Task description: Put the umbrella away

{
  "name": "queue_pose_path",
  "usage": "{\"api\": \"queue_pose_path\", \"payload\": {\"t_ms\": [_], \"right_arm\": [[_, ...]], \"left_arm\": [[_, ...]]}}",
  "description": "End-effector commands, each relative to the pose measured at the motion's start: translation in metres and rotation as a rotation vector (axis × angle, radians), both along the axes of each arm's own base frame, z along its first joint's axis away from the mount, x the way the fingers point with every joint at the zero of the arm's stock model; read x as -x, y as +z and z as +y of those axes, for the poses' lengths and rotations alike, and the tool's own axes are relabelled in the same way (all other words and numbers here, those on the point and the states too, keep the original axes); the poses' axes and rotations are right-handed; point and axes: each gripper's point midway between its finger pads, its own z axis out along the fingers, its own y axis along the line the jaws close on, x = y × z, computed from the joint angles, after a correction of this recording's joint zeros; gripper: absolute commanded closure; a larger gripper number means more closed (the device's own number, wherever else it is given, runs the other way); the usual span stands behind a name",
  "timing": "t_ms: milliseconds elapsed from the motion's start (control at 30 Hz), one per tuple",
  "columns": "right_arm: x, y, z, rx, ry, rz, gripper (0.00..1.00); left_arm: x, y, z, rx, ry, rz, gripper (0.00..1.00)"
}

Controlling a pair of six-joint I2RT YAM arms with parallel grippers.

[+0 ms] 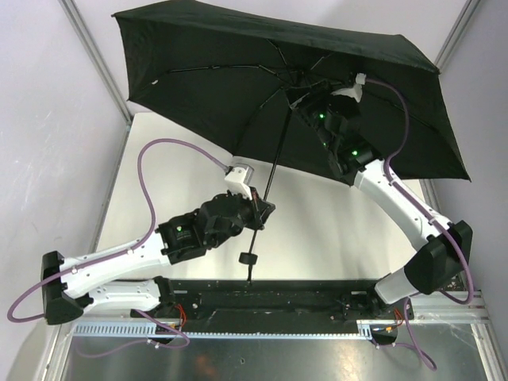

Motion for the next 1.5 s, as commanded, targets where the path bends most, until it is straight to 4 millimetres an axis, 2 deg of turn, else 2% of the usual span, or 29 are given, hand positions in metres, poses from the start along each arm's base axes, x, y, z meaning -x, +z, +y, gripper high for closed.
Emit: {"api": "queue_pose_path", "payload": {"t_ms": [0, 67, 133, 233, 300, 400, 533, 600, 800, 867, 933, 1000, 1100, 1167, 1233, 1300, 1367, 1467], "right_arm": [[-0.023, 0.011, -0.036, 0.058, -0.217, 0.012, 0.52], [-0.025, 0.005, -0.041, 0.056, -0.243, 0.036, 0.49], [-0.028, 0.001, -0.046, 0.039, -0.259, 0.056, 0.54], [-0.035, -0.006, -0.051, 0.001, -0.250, 0.089, 0.70], [-0.040, -0.014, -0.054, -0.026, -0.230, 0.124, 0.91], [-0.039, -0.011, -0.045, 0.015, -0.137, 0.102, 0.99], [-0.027, 0.000, -0.019, 0.067, 0.054, 0.009, 1.00], [-0.011, 0.003, -0.002, 0.089, 0.155, -0.038, 1.00], [0.083, 0.001, 0.054, 0.067, 0.376, -0.108, 1.00], [0.104, -0.006, 0.069, 0.071, 0.421, -0.108, 1.00], [0.120, -0.005, 0.078, 0.093, 0.435, -0.142, 1.00], [0.122, 0.001, 0.075, 0.129, 0.384, -0.189, 1.00], [0.102, 0.003, 0.059, 0.160, 0.259, -0.210, 1.00], [0.092, 0.000, 0.057, 0.154, 0.232, -0.204, 1.00], [0.090, -0.003, 0.058, 0.149, 0.229, -0.195, 1.00], [0.096, -0.006, 0.065, 0.133, 0.268, -0.178, 1.00], [0.107, -0.018, 0.076, 0.116, 0.389, -0.127, 1.00], [0.143, -0.059, 0.099, 0.182, 0.569, -0.046, 1.00]], "left_arm": [[0.011, 0.022, -0.011, 0.030, -0.046, -0.033, 1.00], [0.011, 0.023, -0.010, 0.029, -0.042, -0.035, 1.00], [0.010, 0.022, -0.008, 0.024, -0.034, -0.037, 1.00], [0.010, 0.023, -0.005, 0.021, -0.025, -0.041, 1.00], [0.010, 0.022, -0.004, 0.019, -0.020, -0.042, 1.00], [0.009, 0.023, -0.004, 0.014, -0.017, -0.045, 1.00], [0.007, 0.027, -0.003, 0.009, -0.013, -0.055, 1.00], [0.005, 0.032, -0.002, 0.002, -0.005, -0.068, 1.00], [-0.011, 0.047, 0.008, -0.009, 0.044, -0.107, 1.00], [-0.016, 0.052, 0.012, -0.014, 0.069, -0.125, 1.00], [-0.020, 0.054, 0.016, -0.023, 0.093, -0.138, 1.00], [-0.021, 0.053, 0.017, -0.026, 0.104, -0.139, 1.00], [-0.020, 0.045, 0.015, -0.034, 0.107, -0.125, 1.00], [-0.020, 0.041, 0.013, -0.040, 0.104, -0.117, 1.00], [-0.020, 0.039, 0.016, -0.041, 0.111, -0.116, 1.00], [-0.020, 0.043, 0.020, -0.040, 0.121, -0.129, 1.00], [-0.019, 0.051, 0.022, -0.031, 0.104, -0.144, 1.00], [-0.013, 0.069, 0.014, 0.024, -0.021, -0.140, 1.00]]}}
